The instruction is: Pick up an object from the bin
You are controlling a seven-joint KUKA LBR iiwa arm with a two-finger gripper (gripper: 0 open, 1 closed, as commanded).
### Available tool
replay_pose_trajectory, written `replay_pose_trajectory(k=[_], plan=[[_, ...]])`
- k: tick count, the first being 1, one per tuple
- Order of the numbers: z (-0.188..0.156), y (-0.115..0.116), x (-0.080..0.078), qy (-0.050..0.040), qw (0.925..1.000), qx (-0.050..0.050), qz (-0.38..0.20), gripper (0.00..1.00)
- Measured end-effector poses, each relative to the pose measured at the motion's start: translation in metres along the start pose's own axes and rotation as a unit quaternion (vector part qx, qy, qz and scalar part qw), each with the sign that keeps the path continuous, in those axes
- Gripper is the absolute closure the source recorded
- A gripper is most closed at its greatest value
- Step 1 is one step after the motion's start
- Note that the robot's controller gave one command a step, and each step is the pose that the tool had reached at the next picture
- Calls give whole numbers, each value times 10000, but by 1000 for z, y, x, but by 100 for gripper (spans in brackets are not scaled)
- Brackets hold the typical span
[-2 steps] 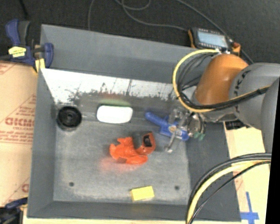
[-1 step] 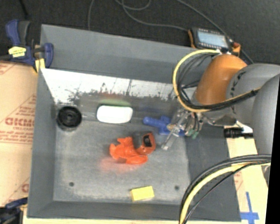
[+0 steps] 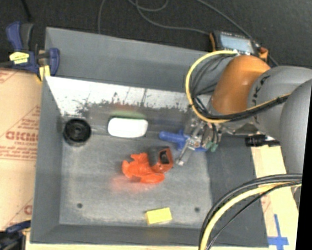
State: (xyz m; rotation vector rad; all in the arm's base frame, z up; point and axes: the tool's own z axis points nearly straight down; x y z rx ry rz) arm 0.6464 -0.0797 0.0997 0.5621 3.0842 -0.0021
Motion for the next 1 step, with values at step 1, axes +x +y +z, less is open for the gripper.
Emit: replay_pose_trajectory(k=[1], plan=[[24,-8,-8,4,9893,-7,1459,0]])
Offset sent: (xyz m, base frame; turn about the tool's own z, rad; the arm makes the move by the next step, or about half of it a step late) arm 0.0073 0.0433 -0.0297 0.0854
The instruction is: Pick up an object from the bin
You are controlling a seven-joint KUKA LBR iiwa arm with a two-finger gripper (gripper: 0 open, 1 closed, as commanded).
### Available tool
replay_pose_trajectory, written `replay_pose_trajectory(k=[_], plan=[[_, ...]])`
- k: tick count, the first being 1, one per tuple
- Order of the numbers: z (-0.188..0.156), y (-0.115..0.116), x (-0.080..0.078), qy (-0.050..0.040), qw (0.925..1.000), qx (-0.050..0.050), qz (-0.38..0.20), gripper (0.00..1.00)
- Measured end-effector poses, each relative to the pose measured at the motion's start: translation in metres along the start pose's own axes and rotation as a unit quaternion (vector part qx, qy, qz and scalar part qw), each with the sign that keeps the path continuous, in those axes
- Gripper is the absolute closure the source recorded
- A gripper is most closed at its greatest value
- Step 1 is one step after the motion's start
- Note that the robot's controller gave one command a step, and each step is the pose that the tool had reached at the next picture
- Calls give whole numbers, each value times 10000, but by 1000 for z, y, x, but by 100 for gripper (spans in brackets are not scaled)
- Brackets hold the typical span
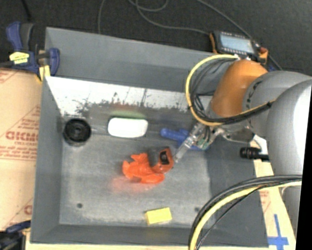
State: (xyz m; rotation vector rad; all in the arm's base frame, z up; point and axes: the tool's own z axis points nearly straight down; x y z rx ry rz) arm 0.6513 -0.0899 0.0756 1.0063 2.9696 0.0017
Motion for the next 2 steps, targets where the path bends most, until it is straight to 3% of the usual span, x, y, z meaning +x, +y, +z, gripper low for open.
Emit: replay_pose_trajectory(k=[1,2], plan=[[0,44,26,-38,9945,-8,-1047,100],[0,44,26,-39,9944,-5,-1057,100]])
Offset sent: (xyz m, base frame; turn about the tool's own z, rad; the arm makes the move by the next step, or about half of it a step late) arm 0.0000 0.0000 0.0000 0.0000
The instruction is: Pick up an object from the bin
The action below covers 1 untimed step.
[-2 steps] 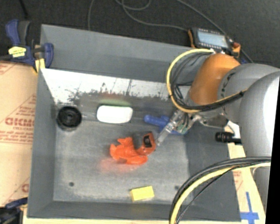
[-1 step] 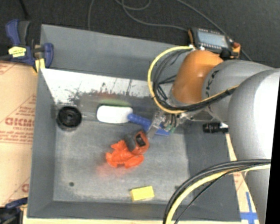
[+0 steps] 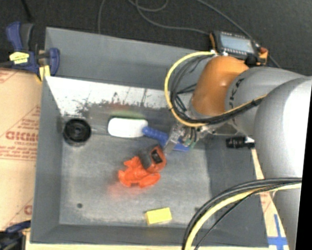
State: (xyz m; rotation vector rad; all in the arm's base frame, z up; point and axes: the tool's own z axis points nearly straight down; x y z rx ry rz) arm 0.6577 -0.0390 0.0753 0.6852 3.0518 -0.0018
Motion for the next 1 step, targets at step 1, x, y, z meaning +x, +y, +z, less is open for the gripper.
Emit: replay_pose_trajectory(k=[1], plan=[[-12,-1,-2,35,10000,10,-5,100]])
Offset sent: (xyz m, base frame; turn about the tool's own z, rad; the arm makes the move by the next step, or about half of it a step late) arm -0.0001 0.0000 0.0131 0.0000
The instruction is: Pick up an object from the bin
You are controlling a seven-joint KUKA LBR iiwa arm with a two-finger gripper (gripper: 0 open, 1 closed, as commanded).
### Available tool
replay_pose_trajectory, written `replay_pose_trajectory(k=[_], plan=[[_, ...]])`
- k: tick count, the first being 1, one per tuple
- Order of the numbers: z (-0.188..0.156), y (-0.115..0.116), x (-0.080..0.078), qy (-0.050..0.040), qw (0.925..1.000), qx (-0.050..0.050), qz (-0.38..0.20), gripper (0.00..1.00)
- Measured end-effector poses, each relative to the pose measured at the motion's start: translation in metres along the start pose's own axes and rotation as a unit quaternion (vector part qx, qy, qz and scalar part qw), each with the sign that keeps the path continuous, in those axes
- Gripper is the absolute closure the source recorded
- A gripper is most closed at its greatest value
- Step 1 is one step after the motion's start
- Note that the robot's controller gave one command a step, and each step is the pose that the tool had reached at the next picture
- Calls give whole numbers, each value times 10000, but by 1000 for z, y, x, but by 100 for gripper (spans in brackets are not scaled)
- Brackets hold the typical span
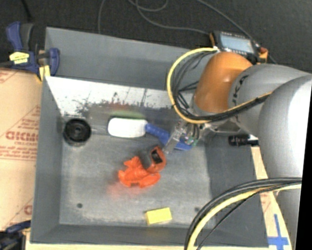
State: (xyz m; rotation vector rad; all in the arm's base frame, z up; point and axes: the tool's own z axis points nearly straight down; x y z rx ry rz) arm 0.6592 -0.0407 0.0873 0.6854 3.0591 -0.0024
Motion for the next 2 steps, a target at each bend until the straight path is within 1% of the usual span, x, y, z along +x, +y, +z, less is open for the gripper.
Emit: replay_pose_trajectory(k=[1,2], plan=[[-2,0,0,-2,10000,1,-11,100],[-55,0,-3,-8,10000,-11,-18,100]])
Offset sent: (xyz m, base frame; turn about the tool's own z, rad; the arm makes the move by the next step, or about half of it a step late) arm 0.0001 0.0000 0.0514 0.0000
